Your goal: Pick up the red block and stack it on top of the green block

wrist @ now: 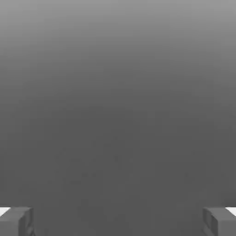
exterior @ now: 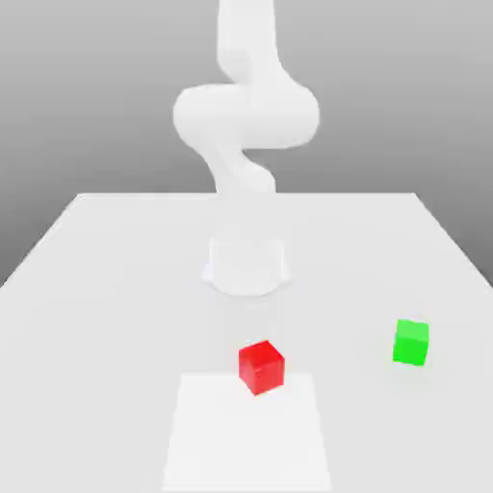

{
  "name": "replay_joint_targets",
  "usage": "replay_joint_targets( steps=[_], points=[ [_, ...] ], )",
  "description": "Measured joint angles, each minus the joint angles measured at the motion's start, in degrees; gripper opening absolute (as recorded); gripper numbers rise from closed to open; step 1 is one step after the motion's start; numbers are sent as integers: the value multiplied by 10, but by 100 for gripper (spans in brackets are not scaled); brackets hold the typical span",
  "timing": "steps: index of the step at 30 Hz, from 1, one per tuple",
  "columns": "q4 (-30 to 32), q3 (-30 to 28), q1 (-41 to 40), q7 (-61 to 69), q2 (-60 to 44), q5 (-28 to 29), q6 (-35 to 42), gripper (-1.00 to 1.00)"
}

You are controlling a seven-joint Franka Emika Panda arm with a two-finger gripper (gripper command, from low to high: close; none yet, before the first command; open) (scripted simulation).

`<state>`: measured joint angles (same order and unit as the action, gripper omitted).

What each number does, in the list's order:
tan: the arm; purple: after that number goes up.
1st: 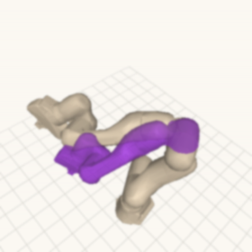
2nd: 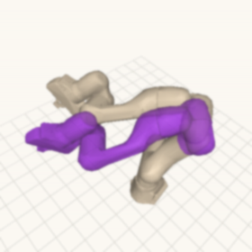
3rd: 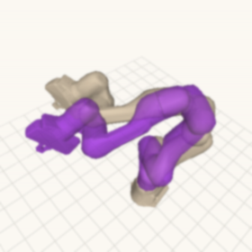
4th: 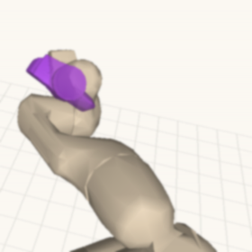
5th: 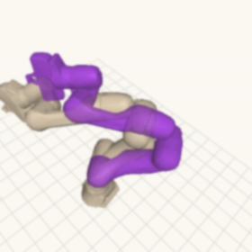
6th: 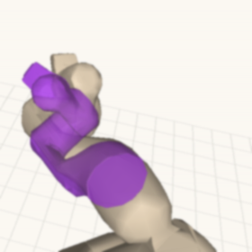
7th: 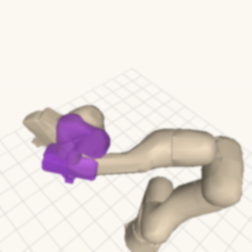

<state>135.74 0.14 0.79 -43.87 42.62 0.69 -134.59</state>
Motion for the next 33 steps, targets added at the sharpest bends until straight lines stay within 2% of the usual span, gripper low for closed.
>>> replay_joint_targets(
  steps=[13, 17, 24, 25, 33],
  points=[
    [252, -28, 47, 143, -211, 25, -181, 0],
    [331, -44, 66, 204, -316, 21, -265, 0],
    [333, -19, 54, 251, -494, -21, -413, 0],
    [331, -11, 46, 253, -511, -23, -428, -100],
    [332, -13, 48, 250, -501, -20, -418, -100]
  ],
)
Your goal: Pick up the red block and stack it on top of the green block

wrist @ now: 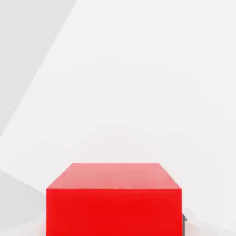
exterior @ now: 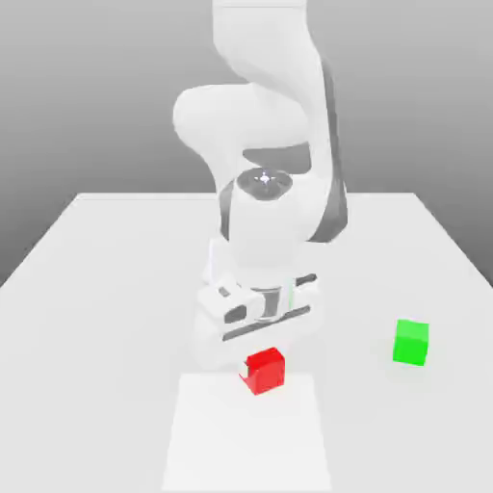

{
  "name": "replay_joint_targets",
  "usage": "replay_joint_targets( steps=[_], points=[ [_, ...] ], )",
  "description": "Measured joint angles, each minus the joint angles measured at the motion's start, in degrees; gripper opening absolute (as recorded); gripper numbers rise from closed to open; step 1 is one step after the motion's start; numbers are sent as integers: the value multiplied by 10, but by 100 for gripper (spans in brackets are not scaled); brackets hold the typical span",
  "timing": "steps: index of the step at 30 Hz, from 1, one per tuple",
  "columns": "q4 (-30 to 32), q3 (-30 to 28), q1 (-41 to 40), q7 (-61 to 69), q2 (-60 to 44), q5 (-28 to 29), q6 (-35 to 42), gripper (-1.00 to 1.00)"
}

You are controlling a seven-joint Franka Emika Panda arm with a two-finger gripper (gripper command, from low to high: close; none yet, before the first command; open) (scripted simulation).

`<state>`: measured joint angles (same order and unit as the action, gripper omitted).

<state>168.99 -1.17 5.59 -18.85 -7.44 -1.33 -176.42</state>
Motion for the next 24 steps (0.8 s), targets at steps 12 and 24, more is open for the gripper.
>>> replay_joint_targets(
  steps=[12, 24],
  points=[
    [7, 27, 68, 41, 167, 7, 161, -100],
    [-48, 141, 283, 222, 182, -41, 229, -100]
  ],
)
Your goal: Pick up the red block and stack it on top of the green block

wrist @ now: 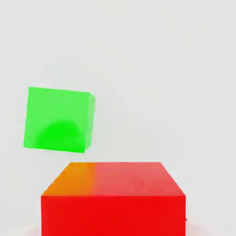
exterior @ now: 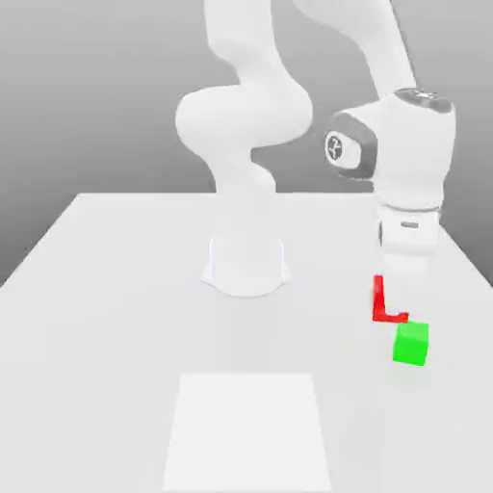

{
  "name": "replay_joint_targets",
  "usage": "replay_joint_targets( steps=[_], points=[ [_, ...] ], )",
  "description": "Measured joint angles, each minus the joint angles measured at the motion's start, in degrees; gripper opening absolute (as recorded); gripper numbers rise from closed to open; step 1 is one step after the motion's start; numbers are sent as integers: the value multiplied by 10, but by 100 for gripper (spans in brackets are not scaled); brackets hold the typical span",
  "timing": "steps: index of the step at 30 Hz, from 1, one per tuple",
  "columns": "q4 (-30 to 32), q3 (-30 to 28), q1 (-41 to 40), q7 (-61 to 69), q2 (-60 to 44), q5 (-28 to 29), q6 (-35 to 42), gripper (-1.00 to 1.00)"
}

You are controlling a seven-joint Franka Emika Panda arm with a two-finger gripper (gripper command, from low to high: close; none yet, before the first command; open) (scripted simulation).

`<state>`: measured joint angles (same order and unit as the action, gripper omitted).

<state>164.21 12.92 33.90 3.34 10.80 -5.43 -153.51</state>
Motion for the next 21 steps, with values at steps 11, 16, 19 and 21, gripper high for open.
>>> replay_joint_targets(
  steps=[11, 16, 19, 21],
  points=[
    [-11, 5, 2, -52, -145, 95, -130, 100],
    [-11, 5, 4, -50, -142, 92, -128, 100],
    [-10, 7, 14, -22, -92, 52, -82, 100],
    [-8, 3, 22, -6, -54, 29, -46, 100]
  ],
)
